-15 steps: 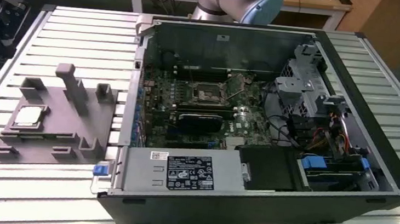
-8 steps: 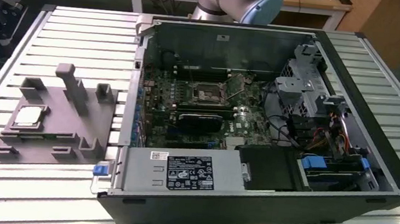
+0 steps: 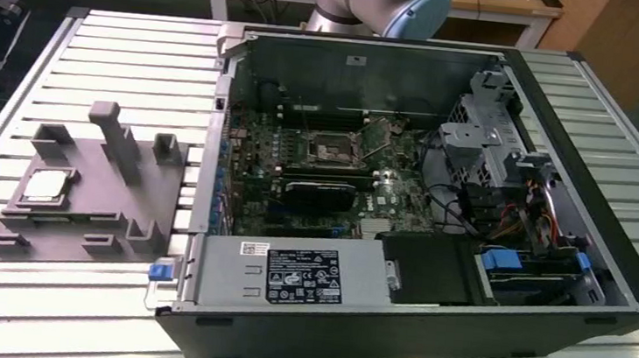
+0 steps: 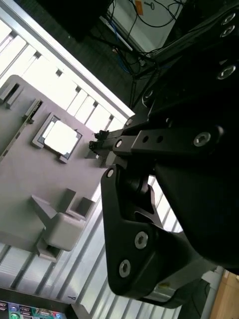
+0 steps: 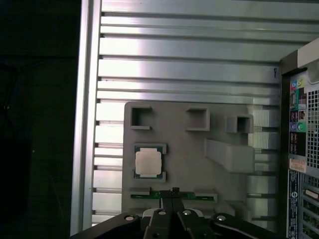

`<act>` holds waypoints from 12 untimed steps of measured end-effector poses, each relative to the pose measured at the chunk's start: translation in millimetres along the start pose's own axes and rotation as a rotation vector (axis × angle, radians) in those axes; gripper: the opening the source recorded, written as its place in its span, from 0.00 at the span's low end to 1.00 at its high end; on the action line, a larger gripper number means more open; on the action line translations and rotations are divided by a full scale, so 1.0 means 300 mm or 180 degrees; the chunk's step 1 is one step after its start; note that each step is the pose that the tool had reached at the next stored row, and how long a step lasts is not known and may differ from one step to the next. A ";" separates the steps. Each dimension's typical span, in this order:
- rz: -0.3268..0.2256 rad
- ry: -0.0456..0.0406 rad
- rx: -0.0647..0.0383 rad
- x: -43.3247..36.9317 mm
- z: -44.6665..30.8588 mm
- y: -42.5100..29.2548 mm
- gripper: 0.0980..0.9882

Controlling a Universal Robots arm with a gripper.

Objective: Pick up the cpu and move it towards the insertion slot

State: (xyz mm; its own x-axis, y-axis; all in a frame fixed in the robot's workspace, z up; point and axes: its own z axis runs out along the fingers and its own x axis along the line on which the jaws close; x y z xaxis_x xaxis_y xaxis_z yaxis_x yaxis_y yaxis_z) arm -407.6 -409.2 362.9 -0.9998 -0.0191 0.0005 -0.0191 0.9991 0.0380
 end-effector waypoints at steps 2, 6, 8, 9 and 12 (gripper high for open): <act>0.0000 0.0000 0.0002 0.001 0.002 -0.001 0.01; -0.0001 0.0000 0.0009 0.002 0.011 -0.002 0.01; 0.0000 0.0000 0.0012 0.002 0.017 -0.002 0.01; -0.0001 0.0000 0.0013 0.002 0.020 -0.002 0.01; 0.0000 0.0000 0.0017 0.003 0.027 -0.002 0.08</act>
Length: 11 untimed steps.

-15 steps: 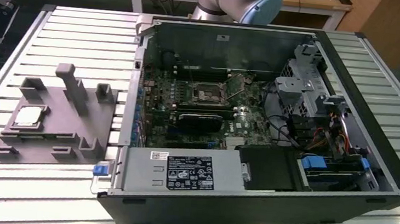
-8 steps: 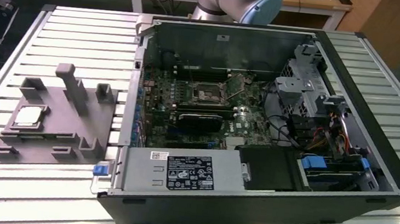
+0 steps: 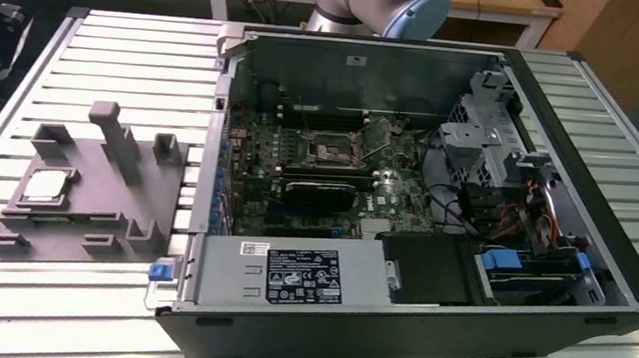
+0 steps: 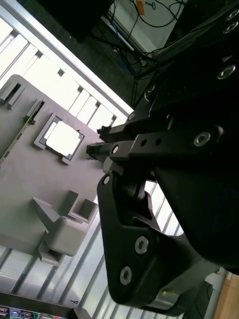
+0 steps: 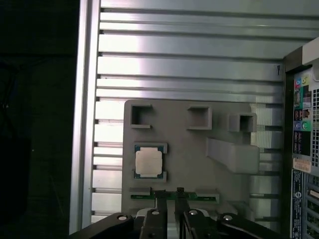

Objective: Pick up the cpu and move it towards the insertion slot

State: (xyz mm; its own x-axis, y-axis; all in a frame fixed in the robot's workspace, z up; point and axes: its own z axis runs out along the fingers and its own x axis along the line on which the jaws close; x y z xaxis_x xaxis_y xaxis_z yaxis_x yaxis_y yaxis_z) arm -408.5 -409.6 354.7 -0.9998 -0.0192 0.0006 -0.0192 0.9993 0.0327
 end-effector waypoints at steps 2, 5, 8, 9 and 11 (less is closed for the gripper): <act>0.0000 0.0000 0.0002 0.000 0.005 0.000 0.22; 0.0000 0.0000 0.0005 0.000 0.013 0.000 0.35; 0.0000 0.0000 0.0005 0.001 0.023 -0.001 0.42; 0.0000 0.0000 0.0005 0.001 0.026 -0.001 0.42; 0.0000 0.0000 0.0005 0.001 0.031 -0.001 0.42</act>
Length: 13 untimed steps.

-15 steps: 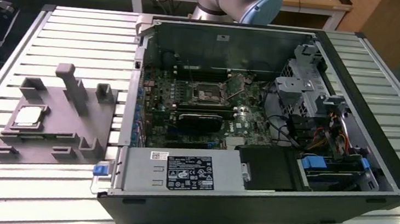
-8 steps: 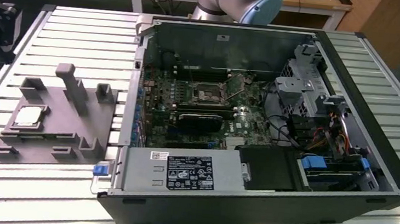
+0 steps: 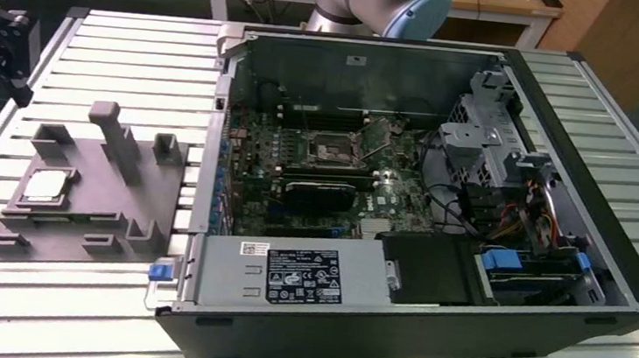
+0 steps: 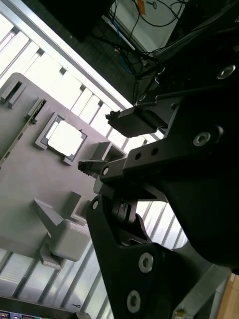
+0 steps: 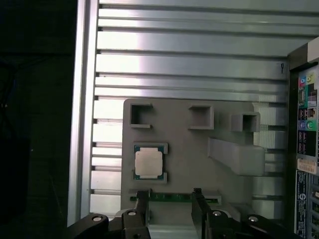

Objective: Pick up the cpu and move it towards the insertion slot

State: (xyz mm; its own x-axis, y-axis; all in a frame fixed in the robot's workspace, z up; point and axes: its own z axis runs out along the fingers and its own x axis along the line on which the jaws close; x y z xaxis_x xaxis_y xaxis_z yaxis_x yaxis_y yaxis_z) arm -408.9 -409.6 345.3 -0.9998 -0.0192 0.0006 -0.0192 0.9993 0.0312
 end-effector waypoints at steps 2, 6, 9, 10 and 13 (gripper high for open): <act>0.0000 0.0000 0.0000 0.000 0.004 0.000 0.42; 0.0000 0.0000 0.0000 0.000 0.012 0.000 0.42; 0.0000 0.0000 0.0000 0.000 0.017 -0.001 0.42; 0.0000 0.0000 0.0000 0.000 0.019 -0.001 0.42; 0.0000 0.0000 0.0000 0.000 0.024 -0.001 0.42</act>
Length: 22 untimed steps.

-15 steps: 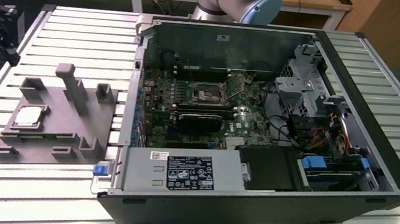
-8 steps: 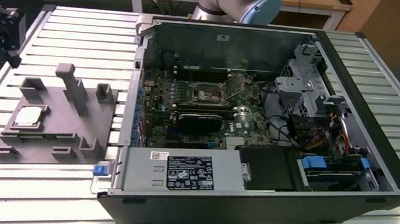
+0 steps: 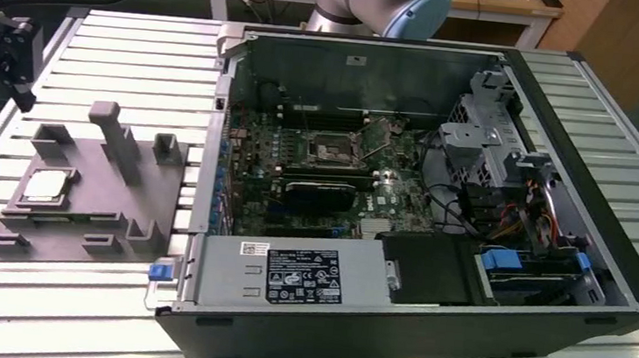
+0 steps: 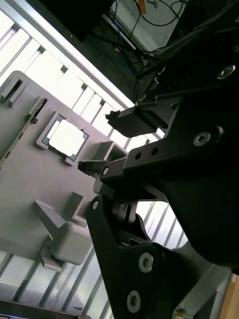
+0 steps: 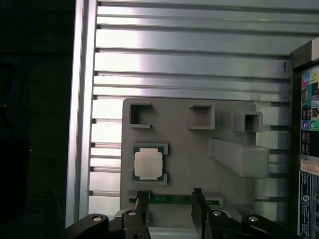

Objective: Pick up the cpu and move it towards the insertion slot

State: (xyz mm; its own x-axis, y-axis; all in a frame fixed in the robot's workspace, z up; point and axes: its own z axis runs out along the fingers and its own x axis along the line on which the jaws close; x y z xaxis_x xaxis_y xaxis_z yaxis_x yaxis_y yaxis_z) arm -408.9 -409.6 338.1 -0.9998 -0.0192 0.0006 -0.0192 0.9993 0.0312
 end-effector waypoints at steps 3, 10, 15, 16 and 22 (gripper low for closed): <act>0.0000 0.0000 0.0000 0.000 0.005 0.000 0.42; 0.0000 0.0000 0.0000 0.000 0.016 0.000 0.42; 0.0000 0.0000 0.0000 0.000 0.024 -0.001 0.42; 0.0000 0.0000 0.0000 0.000 0.026 -0.001 0.42; 0.0000 0.0000 0.0000 0.000 0.037 -0.001 0.42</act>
State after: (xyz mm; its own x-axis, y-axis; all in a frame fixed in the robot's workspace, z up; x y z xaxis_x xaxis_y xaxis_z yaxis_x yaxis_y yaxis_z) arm -409.0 -409.6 327.0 -0.9998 -0.0192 0.0006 -0.0192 0.9993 0.0312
